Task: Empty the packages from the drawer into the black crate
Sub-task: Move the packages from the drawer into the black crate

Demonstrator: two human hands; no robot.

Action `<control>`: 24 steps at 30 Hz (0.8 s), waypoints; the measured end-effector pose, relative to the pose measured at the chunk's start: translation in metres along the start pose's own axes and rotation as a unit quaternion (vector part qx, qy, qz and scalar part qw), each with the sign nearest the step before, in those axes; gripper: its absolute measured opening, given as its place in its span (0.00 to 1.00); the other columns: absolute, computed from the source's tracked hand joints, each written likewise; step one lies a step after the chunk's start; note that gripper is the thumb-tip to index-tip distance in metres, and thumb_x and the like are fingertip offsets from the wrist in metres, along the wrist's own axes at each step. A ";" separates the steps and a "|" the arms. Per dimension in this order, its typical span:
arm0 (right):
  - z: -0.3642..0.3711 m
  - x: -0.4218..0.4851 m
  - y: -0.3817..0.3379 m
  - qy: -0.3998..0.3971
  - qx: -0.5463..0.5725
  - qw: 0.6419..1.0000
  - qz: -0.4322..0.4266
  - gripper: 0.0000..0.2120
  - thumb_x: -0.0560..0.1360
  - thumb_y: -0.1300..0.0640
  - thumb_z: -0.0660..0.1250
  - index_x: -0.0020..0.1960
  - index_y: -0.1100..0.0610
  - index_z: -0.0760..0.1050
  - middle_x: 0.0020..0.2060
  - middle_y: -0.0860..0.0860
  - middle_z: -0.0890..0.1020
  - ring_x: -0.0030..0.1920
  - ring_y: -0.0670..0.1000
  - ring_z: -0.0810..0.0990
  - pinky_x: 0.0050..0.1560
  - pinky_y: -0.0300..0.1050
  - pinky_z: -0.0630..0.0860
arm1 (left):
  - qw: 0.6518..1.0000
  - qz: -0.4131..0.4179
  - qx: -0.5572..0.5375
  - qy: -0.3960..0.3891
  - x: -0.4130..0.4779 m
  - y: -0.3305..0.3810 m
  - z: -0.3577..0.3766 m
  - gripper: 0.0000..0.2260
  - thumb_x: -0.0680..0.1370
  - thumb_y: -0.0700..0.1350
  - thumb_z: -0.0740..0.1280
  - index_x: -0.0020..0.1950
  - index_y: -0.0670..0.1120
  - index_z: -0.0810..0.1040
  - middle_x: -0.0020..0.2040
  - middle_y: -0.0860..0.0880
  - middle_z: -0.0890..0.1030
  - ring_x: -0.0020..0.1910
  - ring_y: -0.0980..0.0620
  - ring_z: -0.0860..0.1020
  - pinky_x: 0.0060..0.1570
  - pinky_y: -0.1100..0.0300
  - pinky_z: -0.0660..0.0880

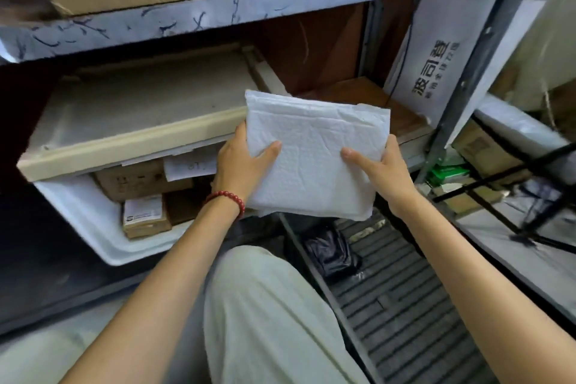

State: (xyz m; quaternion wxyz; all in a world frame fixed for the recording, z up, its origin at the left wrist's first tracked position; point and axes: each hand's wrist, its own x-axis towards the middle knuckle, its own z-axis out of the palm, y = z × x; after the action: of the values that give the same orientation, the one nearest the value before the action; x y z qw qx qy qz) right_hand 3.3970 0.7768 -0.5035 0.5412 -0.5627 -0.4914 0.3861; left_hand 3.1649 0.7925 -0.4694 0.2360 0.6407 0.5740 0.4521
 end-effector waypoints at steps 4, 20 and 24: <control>-0.057 -0.011 0.040 0.087 0.024 0.994 0.064 0.24 0.73 0.52 0.73 0.64 0.53 0.66 0.55 0.45 0.77 0.51 0.42 0.78 0.41 0.33 0.77 | 0.993 0.034 0.037 -0.104 0.011 0.012 0.073 0.29 0.72 0.52 0.74 0.70 0.49 0.68 0.66 0.49 0.75 0.64 0.49 0.73 0.57 0.61 0.67; -0.084 -0.053 0.171 0.168 0.453 0.849 0.215 0.23 0.78 0.61 0.65 0.72 0.57 0.66 0.64 0.58 0.79 0.62 0.57 0.79 0.57 0.54 0.79 | 0.944 -0.239 -0.145 -0.175 -0.054 -0.055 0.259 0.38 0.77 0.42 0.69 0.78 0.42 0.47 0.75 0.44 0.58 0.73 0.46 0.61 0.71 0.57 0.59; -0.070 -0.049 0.204 0.192 0.419 0.847 0.266 0.28 0.78 0.66 0.65 0.75 0.53 0.63 0.64 0.56 0.78 0.61 0.58 0.80 0.59 0.60 0.77 | 0.942 -0.235 -0.051 -0.236 -0.052 -0.077 0.258 0.42 0.72 0.45 0.75 0.76 0.42 0.52 0.73 0.44 0.64 0.69 0.45 0.67 0.67 0.51 0.67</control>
State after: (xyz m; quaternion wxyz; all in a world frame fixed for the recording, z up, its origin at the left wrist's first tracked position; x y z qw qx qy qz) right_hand 3.4815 0.7271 -0.7021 0.6855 -0.4548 -0.0009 0.5685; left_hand 3.3476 0.8162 -0.6727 0.4963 0.5631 0.6125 0.2479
